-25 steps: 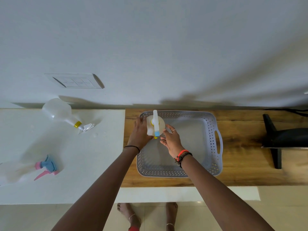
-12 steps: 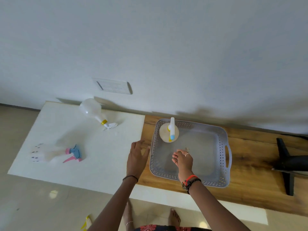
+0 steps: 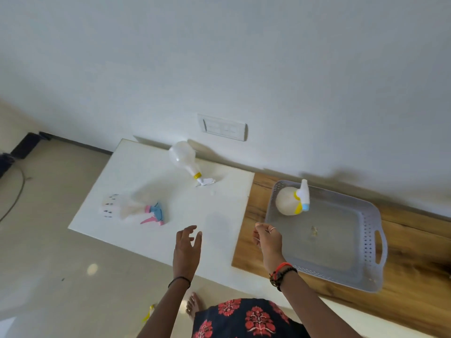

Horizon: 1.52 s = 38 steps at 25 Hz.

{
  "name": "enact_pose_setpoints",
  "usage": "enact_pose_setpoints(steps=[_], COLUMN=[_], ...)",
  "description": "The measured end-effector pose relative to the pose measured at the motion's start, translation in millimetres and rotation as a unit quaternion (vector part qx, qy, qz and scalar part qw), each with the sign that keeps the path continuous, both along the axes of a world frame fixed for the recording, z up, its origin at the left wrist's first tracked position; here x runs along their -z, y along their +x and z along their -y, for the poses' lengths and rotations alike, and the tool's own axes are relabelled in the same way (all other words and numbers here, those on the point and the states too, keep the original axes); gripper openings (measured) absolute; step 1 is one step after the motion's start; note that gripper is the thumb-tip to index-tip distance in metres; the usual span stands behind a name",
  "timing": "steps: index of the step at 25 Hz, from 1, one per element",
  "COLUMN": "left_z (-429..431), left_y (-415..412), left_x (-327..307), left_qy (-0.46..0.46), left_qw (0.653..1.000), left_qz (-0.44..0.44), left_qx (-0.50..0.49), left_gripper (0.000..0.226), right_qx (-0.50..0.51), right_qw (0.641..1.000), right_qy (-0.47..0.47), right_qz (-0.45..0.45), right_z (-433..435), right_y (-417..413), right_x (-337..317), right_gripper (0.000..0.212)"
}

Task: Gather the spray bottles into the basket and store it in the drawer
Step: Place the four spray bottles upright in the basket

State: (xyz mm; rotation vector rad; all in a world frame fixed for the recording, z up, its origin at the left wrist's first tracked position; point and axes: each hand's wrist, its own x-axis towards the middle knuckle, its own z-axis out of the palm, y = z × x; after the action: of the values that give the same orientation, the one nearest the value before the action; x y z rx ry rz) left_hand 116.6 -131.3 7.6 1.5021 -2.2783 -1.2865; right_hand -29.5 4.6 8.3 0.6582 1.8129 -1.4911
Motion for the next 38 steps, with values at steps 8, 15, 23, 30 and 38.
enact_pose_setpoints(steps=[8, 15, 23, 30, 38], left_z=[138.8, 264.2, 334.7, 339.8, 302.8], left_y=[69.5, 113.5, 101.3, 81.9, 76.6], left_x=[10.5, 27.7, 59.1, 69.1, 52.2], left_qy=[-0.038, -0.161, -0.189, -0.186, -0.046], left_qw=[0.997, 0.975, 0.893, 0.875, 0.969], left_qz=[0.039, 0.137, 0.214, 0.267, 0.122], left_qx=[-0.057, 0.075, 0.348, 0.358, 0.208], left_gripper=[0.030, 0.061, 0.107, 0.100, 0.100], right_qx=[-0.077, -0.106, -0.124, -0.124, -0.094], right_qw=[0.984, 0.958, 0.948, 0.948, 0.950], right_qy=[-0.086, -0.135, -0.115, -0.127, -0.174], right_qz=[0.132, 0.231, 0.268, 0.264, 0.242], right_z=[139.4, 264.2, 341.7, 350.6, 325.3], right_y=[64.0, 132.2, 152.8, 152.7, 138.7], right_x=[7.7, 28.6, 60.7, 71.1, 53.5], right_gripper=[0.009, 0.013, 0.013, 0.039, 0.042])
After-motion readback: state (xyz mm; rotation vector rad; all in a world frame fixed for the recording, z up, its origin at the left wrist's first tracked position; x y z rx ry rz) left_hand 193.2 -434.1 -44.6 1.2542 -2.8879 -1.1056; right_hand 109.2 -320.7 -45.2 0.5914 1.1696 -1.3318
